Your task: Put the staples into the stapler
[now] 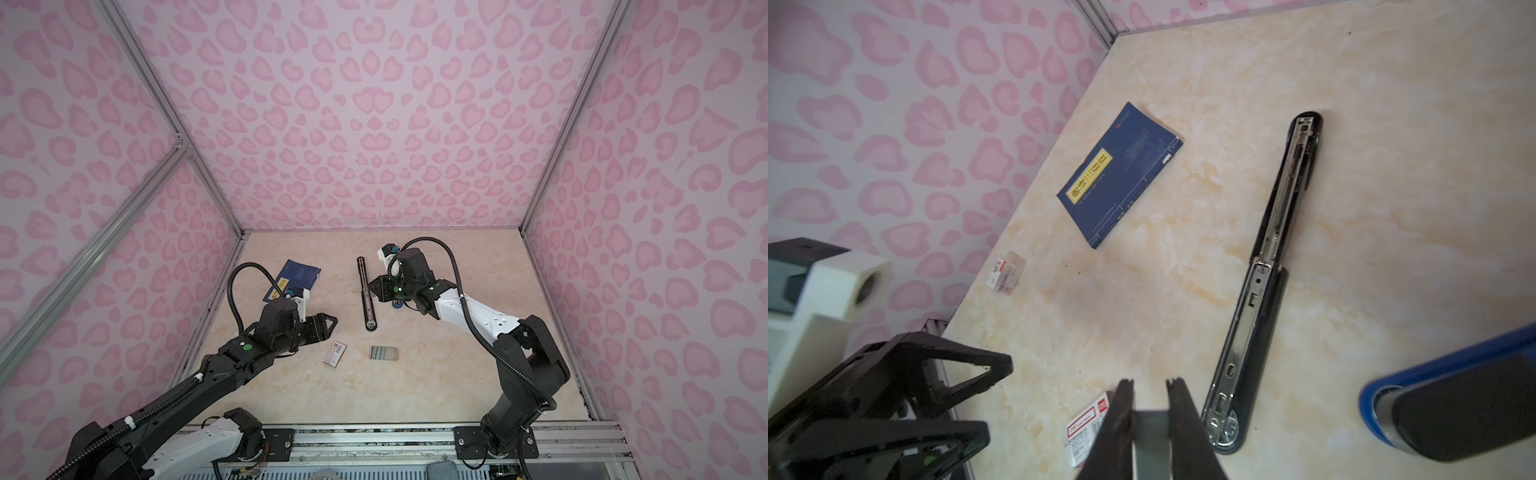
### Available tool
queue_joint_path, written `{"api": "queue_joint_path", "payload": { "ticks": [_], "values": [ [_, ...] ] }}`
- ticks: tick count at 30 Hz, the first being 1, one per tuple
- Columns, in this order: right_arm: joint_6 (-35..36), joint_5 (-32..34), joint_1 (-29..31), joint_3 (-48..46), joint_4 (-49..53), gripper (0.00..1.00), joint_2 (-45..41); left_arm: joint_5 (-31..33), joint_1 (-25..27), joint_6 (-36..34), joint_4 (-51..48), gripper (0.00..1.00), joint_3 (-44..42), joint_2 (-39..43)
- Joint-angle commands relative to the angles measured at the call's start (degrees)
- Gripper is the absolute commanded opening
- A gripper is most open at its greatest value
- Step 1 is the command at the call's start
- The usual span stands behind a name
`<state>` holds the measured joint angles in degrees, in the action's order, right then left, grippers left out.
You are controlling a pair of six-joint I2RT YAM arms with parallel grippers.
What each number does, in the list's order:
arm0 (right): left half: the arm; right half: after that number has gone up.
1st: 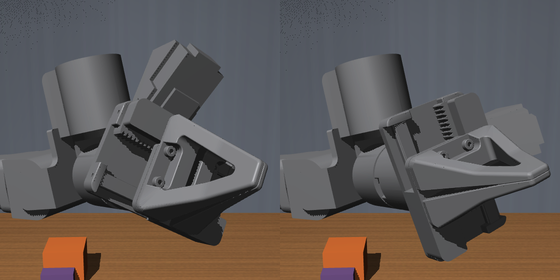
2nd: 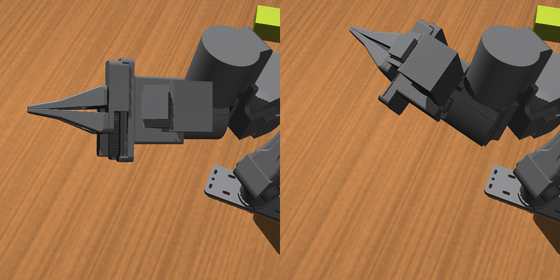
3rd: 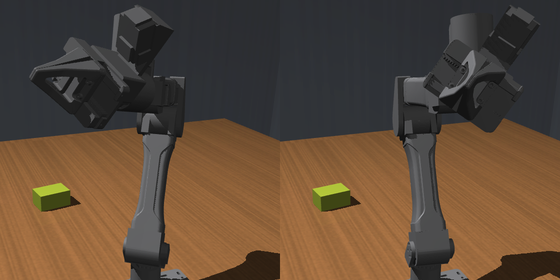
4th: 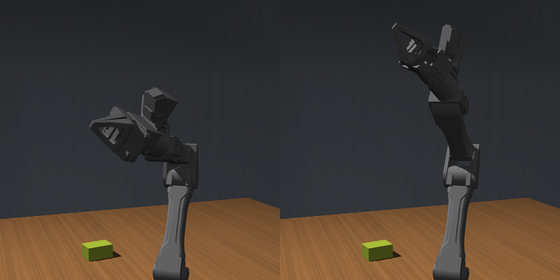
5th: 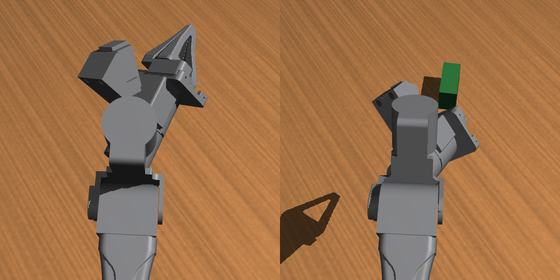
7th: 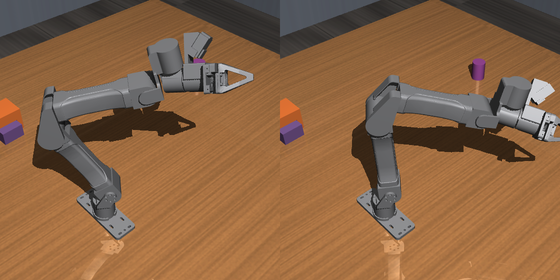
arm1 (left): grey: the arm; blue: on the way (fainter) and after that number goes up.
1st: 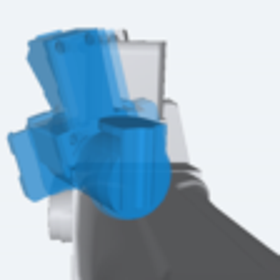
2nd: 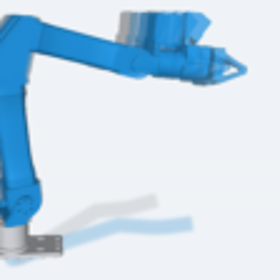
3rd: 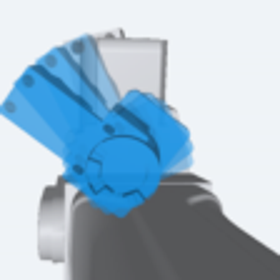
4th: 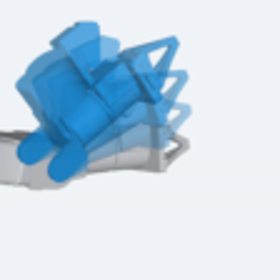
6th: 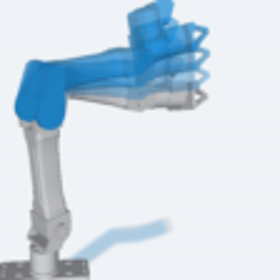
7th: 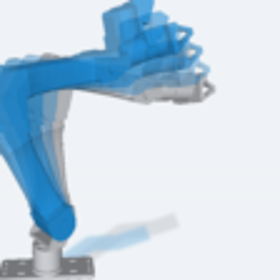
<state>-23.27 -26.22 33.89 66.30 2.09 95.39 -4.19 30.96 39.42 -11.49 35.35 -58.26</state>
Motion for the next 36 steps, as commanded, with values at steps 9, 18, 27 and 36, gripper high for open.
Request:
{"api": "queue_joint_path", "payload": {
  "ticks": [9, 18, 27, 36],
  "values": [
    [0.7, 17.4, 4.1, 7.7, 5.6, 0.18, 10.1, -0.1, 0.0, 0.5, 6.0, 0.7, -2.8, 0.2],
    [-0.6, 23.2, 6.2, 13.0, 6.2, 0.18, 16.5, -1.8, 0.0, 0.6, 9.4, 0.7, -5.3, 0.8],
    [-1.4, 25.8, 6.7, 15.9, 6.8, 0.18, 20.8, -1.9, 0.0, 0.7, 9.4, 0.7, -5.3, -0.5],
    [-1.8, 25.8, 7.2, 17.4, 7.0, 0.17, 23.3, -1.9, 0.0, 0.5, 9.5, 0.7, -5.7, -1.1]
  ]
}}
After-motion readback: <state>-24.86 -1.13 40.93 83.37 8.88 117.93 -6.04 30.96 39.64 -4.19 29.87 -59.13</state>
